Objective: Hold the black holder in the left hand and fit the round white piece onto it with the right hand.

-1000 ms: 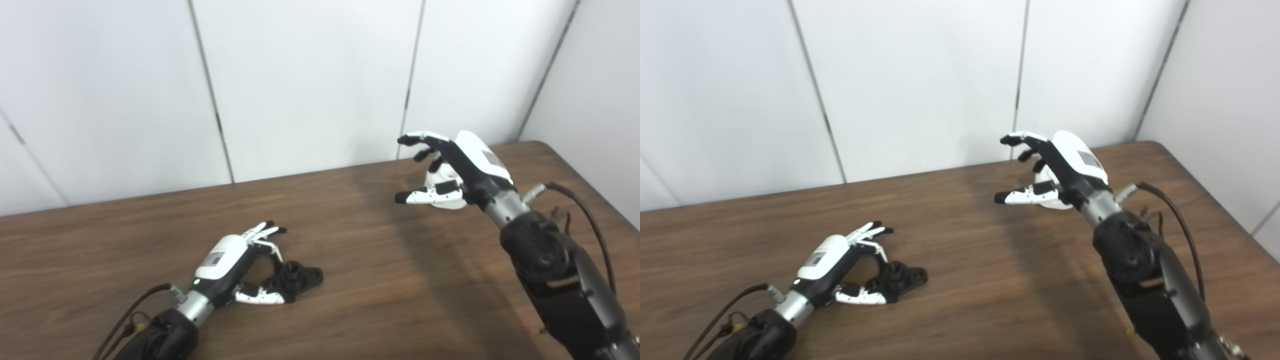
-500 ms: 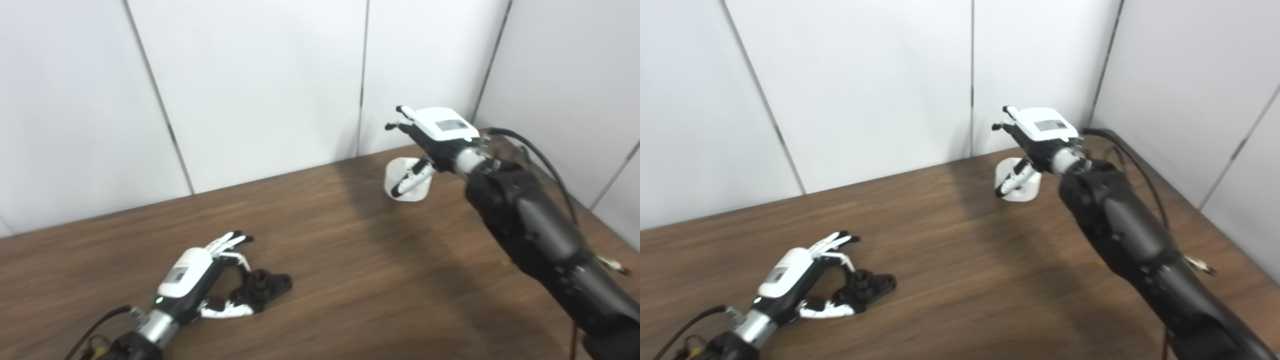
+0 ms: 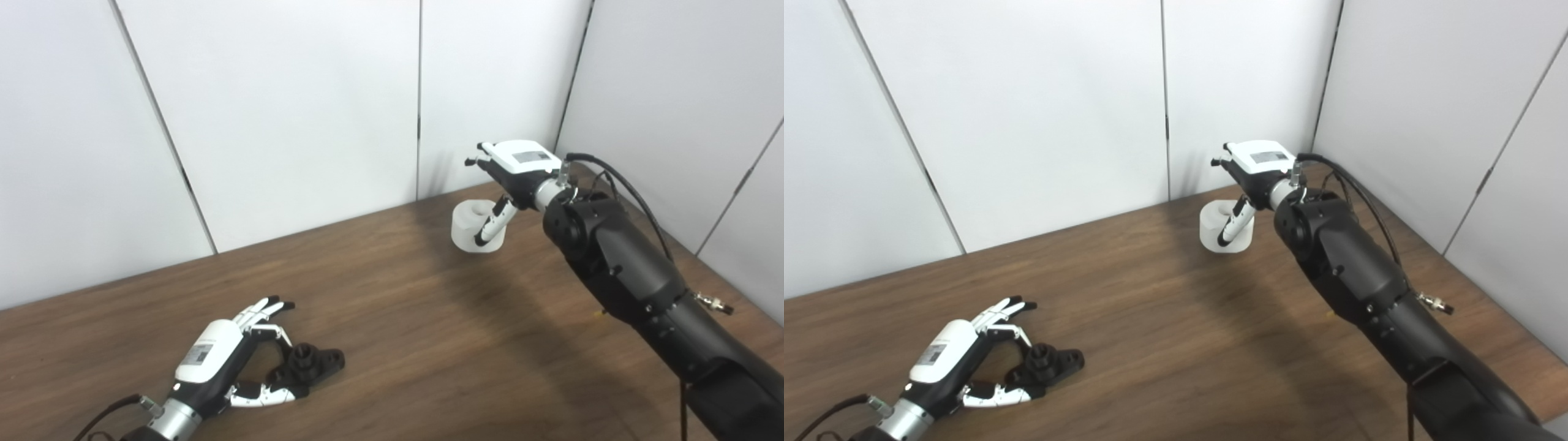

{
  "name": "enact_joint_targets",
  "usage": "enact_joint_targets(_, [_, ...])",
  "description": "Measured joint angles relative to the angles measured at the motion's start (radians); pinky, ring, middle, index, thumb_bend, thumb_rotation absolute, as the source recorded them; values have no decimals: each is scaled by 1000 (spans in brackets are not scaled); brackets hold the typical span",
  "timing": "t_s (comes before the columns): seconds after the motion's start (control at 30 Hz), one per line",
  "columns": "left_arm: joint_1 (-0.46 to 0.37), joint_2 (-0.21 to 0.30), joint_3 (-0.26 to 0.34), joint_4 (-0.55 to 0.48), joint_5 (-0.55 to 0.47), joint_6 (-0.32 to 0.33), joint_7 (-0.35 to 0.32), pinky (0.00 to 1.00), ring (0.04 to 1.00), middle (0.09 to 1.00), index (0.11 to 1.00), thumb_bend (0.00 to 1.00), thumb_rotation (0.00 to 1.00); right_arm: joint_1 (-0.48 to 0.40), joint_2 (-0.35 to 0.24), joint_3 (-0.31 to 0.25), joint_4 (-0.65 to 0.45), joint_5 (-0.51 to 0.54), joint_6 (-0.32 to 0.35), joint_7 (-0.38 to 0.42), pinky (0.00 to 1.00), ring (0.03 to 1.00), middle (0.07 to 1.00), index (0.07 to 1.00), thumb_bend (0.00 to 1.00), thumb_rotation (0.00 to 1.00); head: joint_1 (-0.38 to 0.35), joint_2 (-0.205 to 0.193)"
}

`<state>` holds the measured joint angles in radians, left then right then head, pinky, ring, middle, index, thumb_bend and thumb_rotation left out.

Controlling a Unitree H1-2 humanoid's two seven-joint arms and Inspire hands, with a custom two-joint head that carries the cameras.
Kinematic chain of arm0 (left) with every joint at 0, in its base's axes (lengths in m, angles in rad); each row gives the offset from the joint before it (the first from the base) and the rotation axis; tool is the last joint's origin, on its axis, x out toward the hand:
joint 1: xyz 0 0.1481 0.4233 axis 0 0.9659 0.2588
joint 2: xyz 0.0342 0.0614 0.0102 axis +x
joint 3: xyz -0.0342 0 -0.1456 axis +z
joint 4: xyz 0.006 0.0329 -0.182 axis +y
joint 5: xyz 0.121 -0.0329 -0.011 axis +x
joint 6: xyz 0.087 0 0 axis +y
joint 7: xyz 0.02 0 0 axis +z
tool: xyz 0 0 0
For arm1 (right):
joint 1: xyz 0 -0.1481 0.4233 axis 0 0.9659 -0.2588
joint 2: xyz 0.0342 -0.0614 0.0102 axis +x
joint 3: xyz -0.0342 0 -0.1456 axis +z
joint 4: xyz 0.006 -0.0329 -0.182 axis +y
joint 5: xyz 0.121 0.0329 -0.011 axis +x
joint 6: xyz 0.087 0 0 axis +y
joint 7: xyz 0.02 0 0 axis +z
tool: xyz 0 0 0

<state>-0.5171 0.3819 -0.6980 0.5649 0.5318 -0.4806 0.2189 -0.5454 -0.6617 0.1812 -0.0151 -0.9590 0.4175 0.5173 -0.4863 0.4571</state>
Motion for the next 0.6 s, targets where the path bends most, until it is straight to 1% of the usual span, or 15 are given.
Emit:
enact_joint_targets(0.13, [-3, 0, -6, 3, -8, 0, 1, 942, 968, 910, 487, 522, 74, -6, 0, 1, 49, 0, 4, -1, 917, 991, 1000, 908, 1000, 336, -2, -2])
enact_joint_targets(0.3, [-7, 3, -17, 11, -20, 0, 5, 949, 971, 914, 487, 522, 74, -11, 1, 9, 92, 0, 4, -12, 895, 988, 1000, 896, 1000, 360, -9, -8])
enact_joint_targets(0.47, [-9, 3, -22, 15, -24, 0, 9, 955, 972, 915, 487, 522, 74, -16, 3, 19, 118, 0, 4, -23, 915, 994, 1000, 896, 1000, 389, -6, -8])
enact_joint_targets(0.6, [-11, 3, -25, 17, -27, 0, 9, 957, 972, 919, 488, 522, 74, -18, 6, 24, 148, 1, 6, -30, 908, 992, 1000, 882, 1000, 389, -6, -6])
